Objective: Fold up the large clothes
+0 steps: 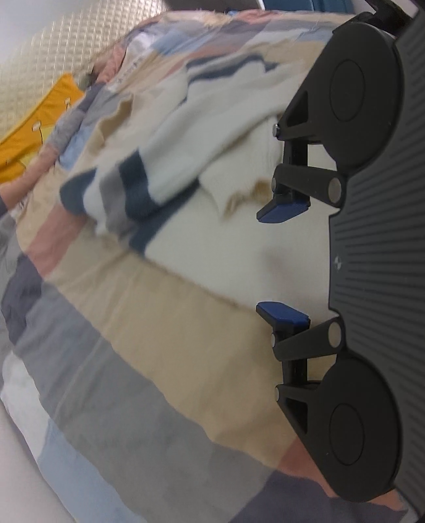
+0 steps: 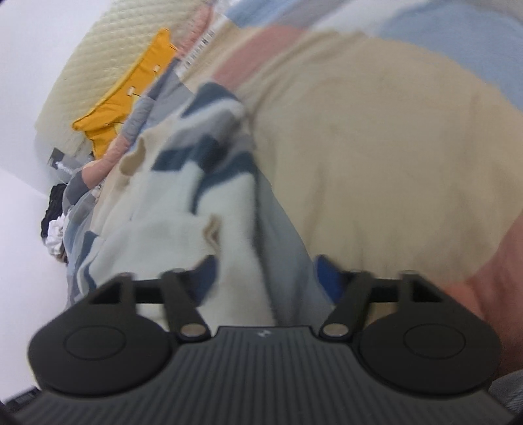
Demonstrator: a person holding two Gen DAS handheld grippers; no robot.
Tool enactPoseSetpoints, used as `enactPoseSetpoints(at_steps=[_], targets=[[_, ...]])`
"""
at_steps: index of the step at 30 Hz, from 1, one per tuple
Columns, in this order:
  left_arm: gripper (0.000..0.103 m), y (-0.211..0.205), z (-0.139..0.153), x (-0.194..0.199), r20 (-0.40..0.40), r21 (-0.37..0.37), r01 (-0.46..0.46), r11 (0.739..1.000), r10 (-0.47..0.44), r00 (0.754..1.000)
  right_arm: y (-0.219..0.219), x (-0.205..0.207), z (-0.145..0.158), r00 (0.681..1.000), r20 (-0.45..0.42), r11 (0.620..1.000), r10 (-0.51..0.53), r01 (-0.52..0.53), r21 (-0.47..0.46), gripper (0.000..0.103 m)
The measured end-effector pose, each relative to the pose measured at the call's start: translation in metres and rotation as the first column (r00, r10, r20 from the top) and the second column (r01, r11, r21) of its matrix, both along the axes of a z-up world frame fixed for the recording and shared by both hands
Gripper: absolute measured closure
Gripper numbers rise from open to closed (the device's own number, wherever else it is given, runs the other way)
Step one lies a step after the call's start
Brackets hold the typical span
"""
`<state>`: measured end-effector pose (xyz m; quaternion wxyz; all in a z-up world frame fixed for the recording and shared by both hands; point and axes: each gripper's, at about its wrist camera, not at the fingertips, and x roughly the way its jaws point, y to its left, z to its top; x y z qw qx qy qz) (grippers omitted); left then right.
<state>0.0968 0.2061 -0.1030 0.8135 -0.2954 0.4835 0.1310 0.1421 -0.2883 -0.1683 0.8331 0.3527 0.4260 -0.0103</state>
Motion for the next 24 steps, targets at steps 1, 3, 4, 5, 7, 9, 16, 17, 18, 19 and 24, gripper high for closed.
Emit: enactPoseSetpoints(at_steps=[1,3,4,5,7,9,16,17,18,19,24], targets=[[0.044,0.002,-0.003,-0.001,-0.011,-0.002,-0.006,1.000,0.006,1.000,0.000,0.001,-0.005,1.000,-0.025,1.000,-0.003,0.003,0.022,0.025],[0.044,0.004,-0.007,-0.001,-0.025,-0.016,-0.019,1.000,0.018,1.000,-0.001,0.002,-0.011,0.999,-0.051,0.998,0.002,0.001,0.058,0.025],[0.043,0.004,-0.009,-0.001,-0.028,-0.020,-0.020,1.000,0.019,0.999,-0.001,0.001,-0.011,0.999,-0.052,0.998,0.005,-0.001,0.063,0.025],[0.043,0.004,-0.010,0.000,-0.034,-0.021,-0.020,1.000,0.019,0.999,-0.001,-0.001,-0.011,0.999,-0.052,0.998,0.008,-0.004,0.063,0.024],[0.040,0.004,-0.012,0.000,-0.047,-0.014,-0.021,1.000,0.020,0.999,0.002,-0.002,-0.013,0.998,-0.059,0.996,0.023,-0.018,0.083,0.023],[0.038,0.003,-0.013,0.002,-0.056,-0.017,-0.016,1.000,0.015,0.998,0.007,-0.002,-0.015,0.996,-0.067,0.992,0.060,-0.052,0.111,0.022],[0.035,0.003,-0.020,0.004,-0.086,-0.041,-0.027,0.999,0.024,0.996,0.023,-0.008,-0.017,0.985,-0.083,0.972,0.150,-0.132,0.194,0.020],[0.034,0.004,-0.021,0.005,-0.091,-0.043,-0.032,0.999,0.028,0.995,0.025,-0.008,-0.018,0.984,-0.083,0.969,0.155,-0.135,0.206,0.020],[0.034,0.005,-0.022,0.005,-0.099,-0.045,-0.040,0.998,0.036,0.994,0.025,-0.009,-0.019,0.984,-0.086,0.966,0.155,-0.133,0.220,0.020],[0.033,0.005,-0.022,0.006,-0.108,-0.046,-0.049,0.998,0.043,0.993,0.026,-0.009,-0.020,0.984,-0.086,0.964,0.158,-0.134,0.229,0.020],[0.032,0.005,-0.024,0.006,-0.130,-0.051,-0.068,0.996,0.061,0.990,0.027,-0.012,-0.014,0.982,-0.046,0.952,0.185,-0.167,0.258,0.019]])
